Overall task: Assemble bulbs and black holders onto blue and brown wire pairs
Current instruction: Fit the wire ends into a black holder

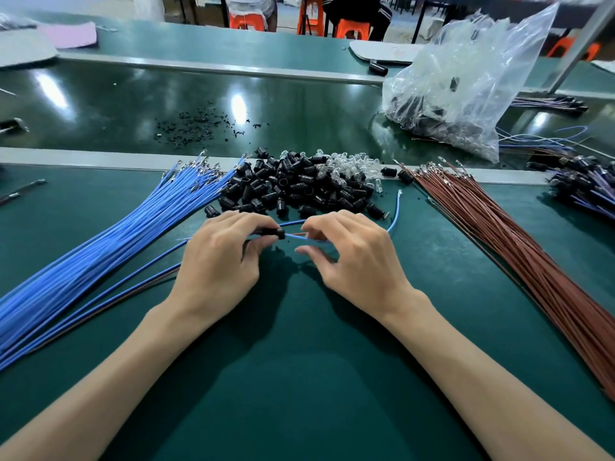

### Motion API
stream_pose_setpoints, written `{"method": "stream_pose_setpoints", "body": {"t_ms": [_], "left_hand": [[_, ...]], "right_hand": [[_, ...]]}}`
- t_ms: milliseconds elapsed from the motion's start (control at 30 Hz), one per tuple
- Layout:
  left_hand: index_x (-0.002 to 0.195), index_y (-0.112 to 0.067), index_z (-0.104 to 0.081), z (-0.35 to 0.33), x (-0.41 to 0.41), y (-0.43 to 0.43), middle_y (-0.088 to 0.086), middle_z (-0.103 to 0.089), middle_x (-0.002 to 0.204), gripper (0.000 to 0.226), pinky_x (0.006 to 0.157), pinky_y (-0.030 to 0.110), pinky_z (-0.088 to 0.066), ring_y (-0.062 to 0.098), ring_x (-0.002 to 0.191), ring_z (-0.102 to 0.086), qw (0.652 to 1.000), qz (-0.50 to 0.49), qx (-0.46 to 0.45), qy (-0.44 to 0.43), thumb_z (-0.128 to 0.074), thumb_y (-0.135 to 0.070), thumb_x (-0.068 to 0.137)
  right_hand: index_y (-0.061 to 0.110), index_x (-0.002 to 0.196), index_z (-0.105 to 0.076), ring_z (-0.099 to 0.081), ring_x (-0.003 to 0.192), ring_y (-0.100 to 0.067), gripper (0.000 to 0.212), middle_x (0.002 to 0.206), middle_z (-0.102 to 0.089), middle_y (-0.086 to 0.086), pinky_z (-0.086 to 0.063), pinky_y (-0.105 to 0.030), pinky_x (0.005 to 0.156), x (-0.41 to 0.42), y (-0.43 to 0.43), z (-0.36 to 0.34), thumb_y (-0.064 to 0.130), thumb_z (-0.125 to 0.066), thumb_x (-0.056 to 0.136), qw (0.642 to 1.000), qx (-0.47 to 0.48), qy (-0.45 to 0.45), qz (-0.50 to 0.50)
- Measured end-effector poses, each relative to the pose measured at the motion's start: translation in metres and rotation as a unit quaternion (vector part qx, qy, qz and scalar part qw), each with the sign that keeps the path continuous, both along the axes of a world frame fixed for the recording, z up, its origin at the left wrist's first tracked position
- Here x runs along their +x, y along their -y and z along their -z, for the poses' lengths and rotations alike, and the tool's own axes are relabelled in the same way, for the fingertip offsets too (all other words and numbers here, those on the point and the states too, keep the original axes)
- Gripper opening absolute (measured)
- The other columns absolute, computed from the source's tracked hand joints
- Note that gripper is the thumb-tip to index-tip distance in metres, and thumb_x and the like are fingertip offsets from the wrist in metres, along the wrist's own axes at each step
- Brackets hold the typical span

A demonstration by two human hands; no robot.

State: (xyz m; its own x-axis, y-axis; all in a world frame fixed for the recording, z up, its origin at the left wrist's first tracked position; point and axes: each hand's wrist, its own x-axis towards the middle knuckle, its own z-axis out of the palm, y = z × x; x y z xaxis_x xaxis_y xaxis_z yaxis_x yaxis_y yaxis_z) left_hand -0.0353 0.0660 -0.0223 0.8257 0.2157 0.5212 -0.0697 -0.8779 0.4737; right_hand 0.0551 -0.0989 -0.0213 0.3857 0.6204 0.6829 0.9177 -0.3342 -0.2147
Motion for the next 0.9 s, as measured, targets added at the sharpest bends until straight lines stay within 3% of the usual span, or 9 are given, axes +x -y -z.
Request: {"method": "stream_pose_setpoints", "body": {"t_ms": [100,267,367,433,567,633,733,900], "left_hand": [[0.094,-0.009,-0.071,-0.0015,0.0000,-0.0022,0.000,-0.071,0.090,0.015,0.079,0.033,-0.047,0.024,0.087,-0.065,0.999,-0.037,-0.028,0.016,-0.068,-0.002,0.082],[0.094,-0.008,-0.070,-0.0012,-0.0003,0.0064,0.000,-0.071,0.089,0.017,0.080,0.037,-0.046,0.025,0.085,-0.063,0.998,0.042,0.052,0.003,-0.061,-0.017,0.083],[0.096,-0.007,-0.071,-0.0027,-0.0010,0.0004,0.003,-0.071,0.091,0.013,0.081,0.034,-0.045,0.025,0.086,-0.064,0.998,-0.029,-0.010,0.048,-0.065,-0.010,0.084],[0.098,-0.006,-0.070,-0.0039,-0.0007,-0.0023,0.004,-0.070,0.092,0.015,0.081,0.033,-0.046,0.026,0.087,-0.064,0.996,-0.049,-0.043,0.053,-0.067,-0.002,0.084],[0.095,-0.009,-0.070,-0.0017,0.0004,0.0055,0.000,-0.070,0.090,0.014,0.079,0.041,-0.050,0.025,0.086,-0.063,0.998,0.043,0.036,0.010,-0.062,-0.012,0.083],[0.094,-0.009,-0.070,-0.0013,0.0008,0.0039,0.000,-0.070,0.089,0.014,0.078,0.040,-0.049,0.026,0.085,-0.062,0.999,0.027,0.034,0.013,-0.062,-0.012,0.083],[0.094,-0.006,-0.070,-0.0001,0.0012,-0.0027,0.002,-0.070,0.088,0.016,0.078,0.035,-0.045,0.029,0.084,-0.062,0.999,-0.014,-0.009,0.033,-0.068,0.002,0.081],[0.095,-0.007,-0.069,-0.0001,0.0019,0.0006,0.000,-0.069,0.090,0.013,0.078,0.044,-0.049,0.027,0.086,-0.061,0.999,0.034,-0.003,0.020,-0.063,-0.007,0.083]], "right_hand": [[0.005,0.081,-0.068,-0.062,0.069,-0.027,0.009,0.074,-0.066,-0.003,-0.051,-0.037,0.065,0.0021,0.0003,0.0003,0.003,-0.076,0.076,0.999,0.017,0.012,0.033],[0.007,0.078,-0.070,-0.060,0.064,-0.023,0.007,0.070,-0.065,-0.001,-0.046,-0.033,0.065,0.0012,-0.0044,0.0024,0.005,-0.074,0.082,0.998,0.004,0.067,-0.009],[0.008,0.084,-0.070,-0.062,0.072,-0.023,0.010,0.078,-0.067,-0.001,-0.048,-0.036,0.068,0.0013,-0.0018,0.0019,0.014,-0.077,0.079,0.999,0.022,0.041,0.022],[0.008,0.082,-0.070,-0.062,0.073,-0.025,0.006,0.078,-0.067,-0.002,-0.048,-0.039,0.066,0.0027,-0.0014,0.0011,0.006,-0.074,0.079,0.998,0.043,0.033,0.042],[0.009,0.078,-0.073,-0.059,0.066,-0.024,0.008,0.072,-0.065,-0.001,-0.047,-0.036,0.065,0.0023,-0.0043,0.0021,0.001,-0.074,0.081,0.997,0.035,0.072,0.013],[0.010,0.083,-0.074,-0.061,0.071,-0.023,0.003,0.079,-0.067,0.000,-0.047,-0.036,0.069,0.0029,-0.0031,0.0022,0.009,-0.075,0.081,0.997,0.016,0.069,0.007],[0.010,0.091,-0.072,-0.062,0.082,-0.023,0.013,0.093,-0.067,-0.001,-0.047,-0.038,0.073,0.0049,-0.0016,0.0021,0.011,-0.075,0.079,0.998,0.012,0.035,0.042],[0.009,0.076,-0.074,-0.061,0.070,-0.023,0.008,0.077,-0.065,-0.002,-0.045,-0.038,0.072,0.0053,-0.0032,0.0034,0.001,-0.075,0.079,0.997,0.055,0.025,0.041]]}}
